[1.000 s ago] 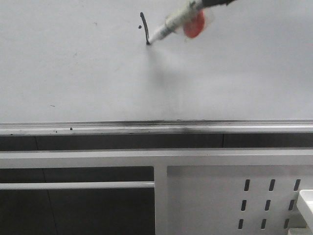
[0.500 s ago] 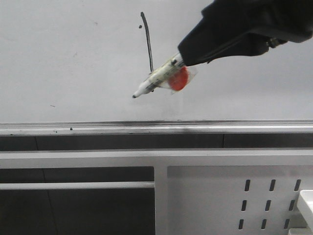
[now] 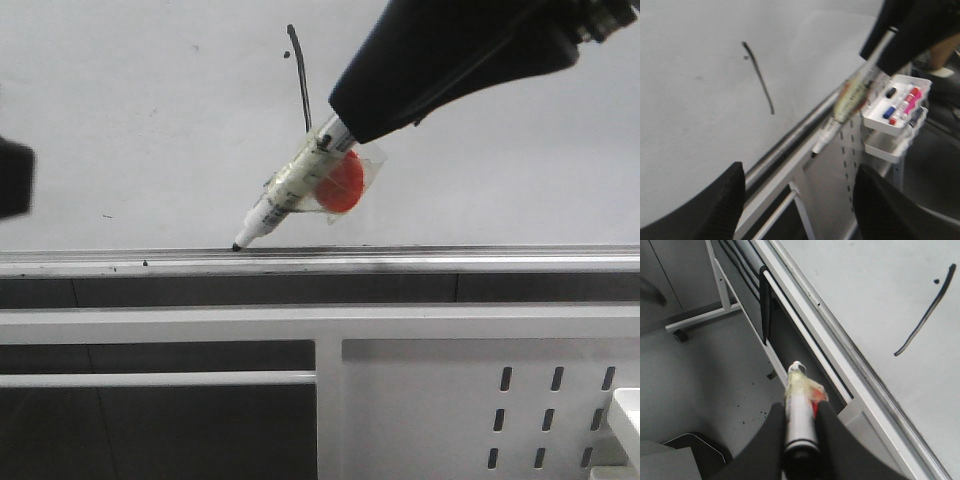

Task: Write number 1 on whiteboard

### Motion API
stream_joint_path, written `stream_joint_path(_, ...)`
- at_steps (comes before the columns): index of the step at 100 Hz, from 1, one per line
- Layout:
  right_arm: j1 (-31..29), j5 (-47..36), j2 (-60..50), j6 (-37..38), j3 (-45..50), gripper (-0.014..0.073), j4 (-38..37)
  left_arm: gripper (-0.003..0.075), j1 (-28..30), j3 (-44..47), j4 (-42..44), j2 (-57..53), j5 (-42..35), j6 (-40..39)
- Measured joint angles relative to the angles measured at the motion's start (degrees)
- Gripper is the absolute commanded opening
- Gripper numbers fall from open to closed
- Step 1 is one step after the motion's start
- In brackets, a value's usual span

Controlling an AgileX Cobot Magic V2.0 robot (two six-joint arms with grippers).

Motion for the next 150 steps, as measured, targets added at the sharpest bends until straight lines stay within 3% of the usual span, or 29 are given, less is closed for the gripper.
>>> stream_joint_path(35,2.35,3.05,1.12,0.00,-2.99,-0.0069,-0.86,0.0368,-0.03,-7.01,4.45,17.74,-7.67,0.51)
stream_joint_path(93,4.54,1.52,1.63,0.00,-3.23,-0.0069,-0.81,0.0363,-0.03,-10.16,8.66,24.66,-8.61,3.55)
stream_joint_path(102,4.54,1.43,1.63,0.00,-3.23,-0.0069,-0.68,0.0270,-0.03,-10.30,9.19,25.73,-8.61,3.55)
stream_joint_path(117,4.54,1.54,1.63,0.00,-3.23,-0.0069,-0.56,-0.0020,-0.03,-11.13,9.29,25.98,-8.22,3.55)
stream_joint_path(150,4.54,1.88,1.63,0.00,-3.33,-0.0064,0.36,-0.0020,-0.03,-11.34,10.72,25.98,-8.06,4.78)
